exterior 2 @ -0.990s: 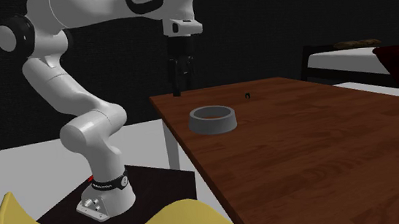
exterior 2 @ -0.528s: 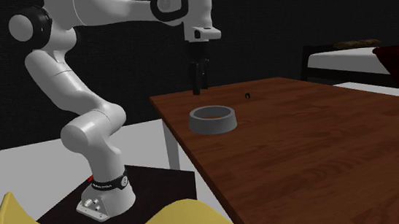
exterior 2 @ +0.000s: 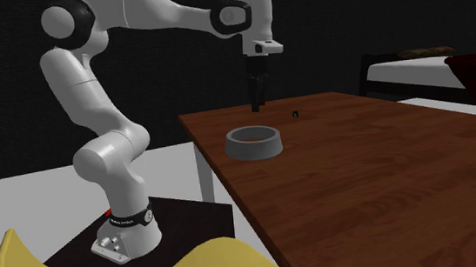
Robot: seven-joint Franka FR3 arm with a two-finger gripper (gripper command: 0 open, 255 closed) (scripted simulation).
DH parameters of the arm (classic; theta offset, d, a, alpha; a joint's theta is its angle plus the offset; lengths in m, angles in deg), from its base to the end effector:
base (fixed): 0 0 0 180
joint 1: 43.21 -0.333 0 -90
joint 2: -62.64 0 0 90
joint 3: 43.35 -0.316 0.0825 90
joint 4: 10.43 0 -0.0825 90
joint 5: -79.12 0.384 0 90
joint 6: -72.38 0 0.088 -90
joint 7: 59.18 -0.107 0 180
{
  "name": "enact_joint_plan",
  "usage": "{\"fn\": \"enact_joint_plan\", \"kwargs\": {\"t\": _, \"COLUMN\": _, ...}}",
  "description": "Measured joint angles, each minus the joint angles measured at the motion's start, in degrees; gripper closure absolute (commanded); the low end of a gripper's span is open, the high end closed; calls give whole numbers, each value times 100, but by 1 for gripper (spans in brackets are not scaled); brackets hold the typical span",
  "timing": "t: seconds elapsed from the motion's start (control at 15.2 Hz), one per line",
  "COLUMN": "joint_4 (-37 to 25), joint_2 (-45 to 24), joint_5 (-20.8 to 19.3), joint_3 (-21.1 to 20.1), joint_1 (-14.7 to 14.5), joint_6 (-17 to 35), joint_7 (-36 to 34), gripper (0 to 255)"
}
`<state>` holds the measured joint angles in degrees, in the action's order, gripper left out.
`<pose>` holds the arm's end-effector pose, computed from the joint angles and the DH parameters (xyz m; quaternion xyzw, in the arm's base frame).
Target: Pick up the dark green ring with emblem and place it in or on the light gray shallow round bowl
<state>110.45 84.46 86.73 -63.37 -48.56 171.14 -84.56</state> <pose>0.3885 0.2185 0.5587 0.9996 -0.0235 -0.0120 0.0036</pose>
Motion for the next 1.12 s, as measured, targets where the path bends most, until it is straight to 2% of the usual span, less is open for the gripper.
{"fn": "enact_joint_plan", "kwargs": {"t": 0.33, "joint_4": -656, "joint_2": -897, "joint_5": -191, "joint_3": -486, "joint_1": -88, "joint_6": 255, "joint_7": -627, "gripper": 0}}
{"fn": "enact_joint_plan", "kwargs": {"t": 0.66, "joint_4": -1641, "joint_2": -2022, "joint_5": -656, "joint_3": -919, "joint_1": -255, "joint_6": 326, "joint_7": -1346, "gripper": 0}}
{"fn": "enact_joint_plan", "kwargs": {"t": 0.92, "joint_4": -2445, "joint_2": -2941, "joint_5": -1140, "joint_3": -1157, "joint_1": -550, "joint_6": 316, "joint_7": -1932, "gripper": 0}}
{"fn": "enact_joint_plan", "kwargs": {"t": 1.12, "joint_4": -3199, "joint_2": -3656, "joint_5": -1532, "joint_3": -1246, "joint_1": -887, "joint_6": 169, "joint_7": -2339, "gripper": 0}}
